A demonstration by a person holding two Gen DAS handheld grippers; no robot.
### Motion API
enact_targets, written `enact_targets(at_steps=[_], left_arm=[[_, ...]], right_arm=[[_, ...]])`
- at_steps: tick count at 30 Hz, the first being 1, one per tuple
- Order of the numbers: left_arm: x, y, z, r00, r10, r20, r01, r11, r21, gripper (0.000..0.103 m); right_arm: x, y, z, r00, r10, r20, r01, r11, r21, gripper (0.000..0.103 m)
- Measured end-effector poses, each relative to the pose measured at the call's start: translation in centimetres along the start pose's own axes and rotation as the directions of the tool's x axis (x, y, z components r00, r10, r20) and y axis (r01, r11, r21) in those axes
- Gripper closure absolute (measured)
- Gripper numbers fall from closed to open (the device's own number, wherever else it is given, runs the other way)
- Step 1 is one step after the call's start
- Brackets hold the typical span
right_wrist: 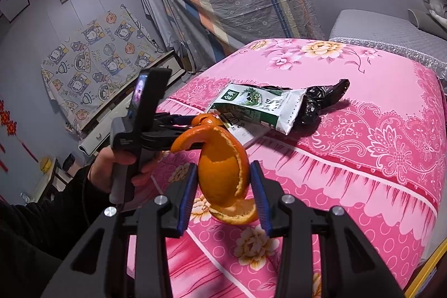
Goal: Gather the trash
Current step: 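Grasp the orange with the left tool while the right tool holds the peel, then carry the orange and peel over the yellow bin and open both tools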
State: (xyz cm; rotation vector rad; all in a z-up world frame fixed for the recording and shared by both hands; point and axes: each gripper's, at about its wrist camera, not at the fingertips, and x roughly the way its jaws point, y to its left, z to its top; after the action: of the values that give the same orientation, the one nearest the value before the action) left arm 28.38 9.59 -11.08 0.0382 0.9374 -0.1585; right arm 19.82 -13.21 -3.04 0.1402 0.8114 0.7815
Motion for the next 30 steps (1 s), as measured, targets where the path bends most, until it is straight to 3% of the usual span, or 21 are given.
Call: enact_targets(at_steps=[4, 10, 15, 23, 30], left_arm=[[-1.0, 0.6, 0.0, 0.999, -0.03, 0.022, 0.031, 0.999, -0.04, 0.059], [-3.3, 1.3, -0.9, 0.997, -0.052, 0.058, 0.056, 0.996, -0.071, 0.063], [-7.0, 1.8, -2.7, 0.986, -0.077, 0.149, 0.092, 0.991, -0.096, 0.063], [-14.2, 1.4, -5.6, 0.943, -0.091, 0.319, 0.122, 0.989, -0.078, 0.063], [-17.9, -0.6, -7.4, 0.915, -0.118, 0.386, 0.143, 0.989, -0.036, 0.063]], right_arm=[[-0.8, 0.2, -0.2, 1.0, 0.0, 0.014, 0.0, 1.0, 0.009, 0.067], [-2.0, 0.4, -0.5, 0.999, 0.004, 0.031, -0.005, 1.0, 0.021, 0.067], [-2.8, 0.7, -0.9, 0.999, 0.018, 0.043, -0.02, 0.999, 0.038, 0.067], [-4.0, 1.2, -1.8, 0.997, 0.048, 0.067, -0.053, 0.996, 0.07, 0.067], [-5.4, 1.3, -3.1, 0.995, 0.042, 0.086, -0.051, 0.993, 0.108, 0.067]])
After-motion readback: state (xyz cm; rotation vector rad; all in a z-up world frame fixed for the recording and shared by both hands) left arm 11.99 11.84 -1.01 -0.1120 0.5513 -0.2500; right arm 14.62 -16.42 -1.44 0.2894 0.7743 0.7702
